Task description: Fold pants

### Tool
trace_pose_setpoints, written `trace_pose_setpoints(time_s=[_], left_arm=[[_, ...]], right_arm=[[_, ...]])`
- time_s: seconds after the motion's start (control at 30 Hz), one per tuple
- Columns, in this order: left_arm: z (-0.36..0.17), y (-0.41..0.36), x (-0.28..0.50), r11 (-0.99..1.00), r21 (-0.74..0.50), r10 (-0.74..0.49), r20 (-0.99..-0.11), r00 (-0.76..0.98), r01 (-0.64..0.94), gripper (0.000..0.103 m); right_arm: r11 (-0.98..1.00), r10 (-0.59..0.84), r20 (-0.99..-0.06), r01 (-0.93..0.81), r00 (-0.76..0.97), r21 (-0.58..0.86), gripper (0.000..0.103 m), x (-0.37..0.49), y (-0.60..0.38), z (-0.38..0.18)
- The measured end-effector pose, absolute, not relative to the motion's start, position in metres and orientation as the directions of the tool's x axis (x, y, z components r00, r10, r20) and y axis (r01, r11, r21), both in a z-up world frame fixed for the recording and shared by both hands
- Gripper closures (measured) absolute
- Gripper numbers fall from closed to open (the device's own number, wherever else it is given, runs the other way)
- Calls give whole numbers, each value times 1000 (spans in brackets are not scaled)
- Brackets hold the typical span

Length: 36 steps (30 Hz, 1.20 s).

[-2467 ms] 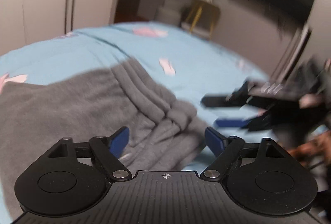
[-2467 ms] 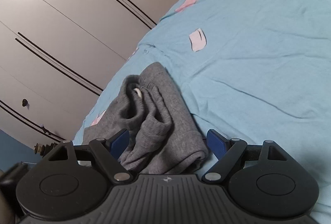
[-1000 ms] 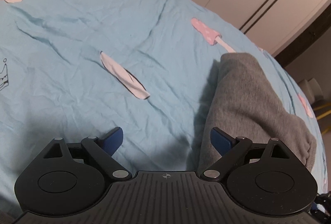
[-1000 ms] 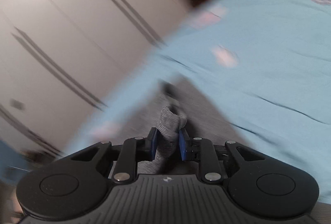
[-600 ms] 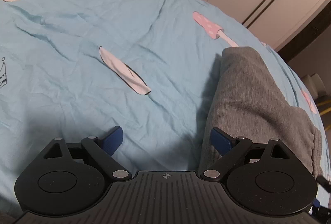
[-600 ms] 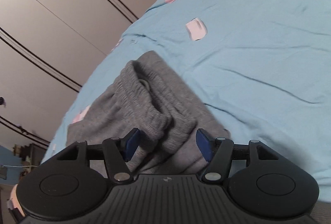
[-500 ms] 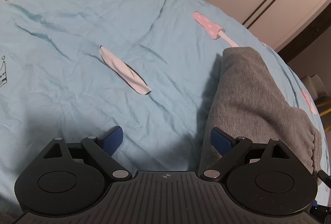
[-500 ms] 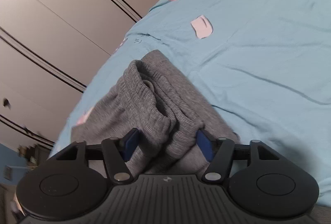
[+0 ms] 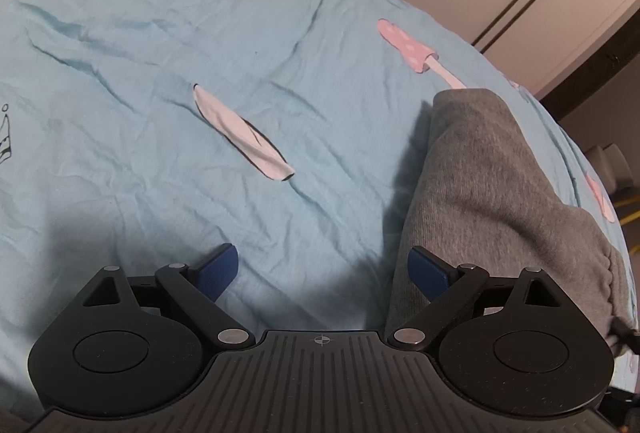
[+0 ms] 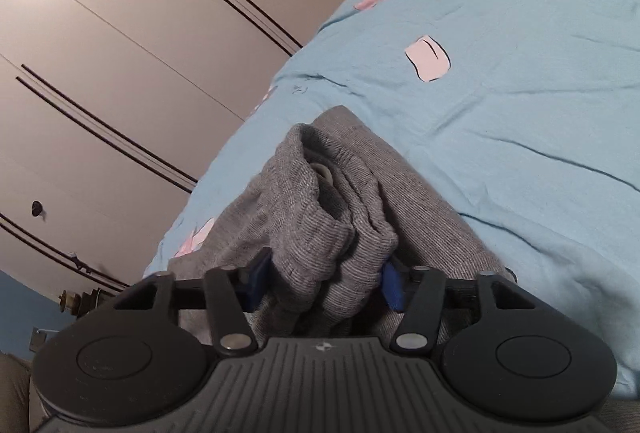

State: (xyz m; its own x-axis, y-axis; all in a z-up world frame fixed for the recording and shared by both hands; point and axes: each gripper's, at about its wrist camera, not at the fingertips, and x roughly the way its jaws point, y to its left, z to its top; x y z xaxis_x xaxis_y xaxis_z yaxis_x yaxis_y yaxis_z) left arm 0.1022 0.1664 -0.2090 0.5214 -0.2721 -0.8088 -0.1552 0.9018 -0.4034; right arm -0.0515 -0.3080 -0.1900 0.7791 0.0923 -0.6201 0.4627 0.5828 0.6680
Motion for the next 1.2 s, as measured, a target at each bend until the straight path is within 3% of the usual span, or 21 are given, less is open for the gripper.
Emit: trace_pose_setpoints(time_s=[0.07,0.13,0.23,0.33,0.43,0.5,0.57,0.63,0.7,0.8,0.93,1.0,1.1,1.2], left_arm=[[-210,168,103,898,-410,-276,-808,521,-159,7],[-211,168,104,897,-411,-276,-809,519,-162,7],[-212,168,105,897,-411,-278,-810,517,-163,6],[-212,168,105,897,-411,-277,-810,517,-162,6],[-212,168,104,896,-413,-279,-809,517,-164,6],[-212,168,105,896,-413,-279,-810,516,-164,5],[-212,167,105,900,-407,-277,-811,515,-157,4],[-212,164,105,908,-393,-271,-815,512,-145,3],[-212,162,105,915,-380,-264,-817,513,-135,3],[-211,161,106,913,-383,-263,-818,512,-141,3],[-211,160,106,916,-378,-260,-818,514,-139,3],[-211,157,106,922,-364,-251,-822,511,-132,3],[-211,152,107,935,-337,-236,-829,508,-115,3],[-211,148,108,946,-307,-215,-835,506,-106,3]], right_arm=[[535,119,-650,504,750,679,34,-44,-312,-203],[533,106,-647,507,755,678,48,-41,-309,-199],[535,107,-599,462,794,707,56,-33,-296,-172],[489,163,-421,297,892,820,59,-40,-288,-131],[526,184,-260,129,948,841,59,-61,-286,-109],[593,121,-315,186,941,783,59,-74,-291,-115],[599,34,-509,390,860,699,59,-77,-304,-142],[505,47,-727,612,685,609,58,-71,-320,-189],[464,52,-702,606,710,647,57,-77,-324,-199],[579,10,-681,551,732,600,57,-73,-310,-175],[564,48,-579,456,814,688,57,-85,-319,-174],[538,29,-698,577,716,614,55,-82,-325,-189],[514,47,-700,584,712,629,49,-85,-330,-190],[608,-54,-722,596,690,524,42,-86,-320,-164]])
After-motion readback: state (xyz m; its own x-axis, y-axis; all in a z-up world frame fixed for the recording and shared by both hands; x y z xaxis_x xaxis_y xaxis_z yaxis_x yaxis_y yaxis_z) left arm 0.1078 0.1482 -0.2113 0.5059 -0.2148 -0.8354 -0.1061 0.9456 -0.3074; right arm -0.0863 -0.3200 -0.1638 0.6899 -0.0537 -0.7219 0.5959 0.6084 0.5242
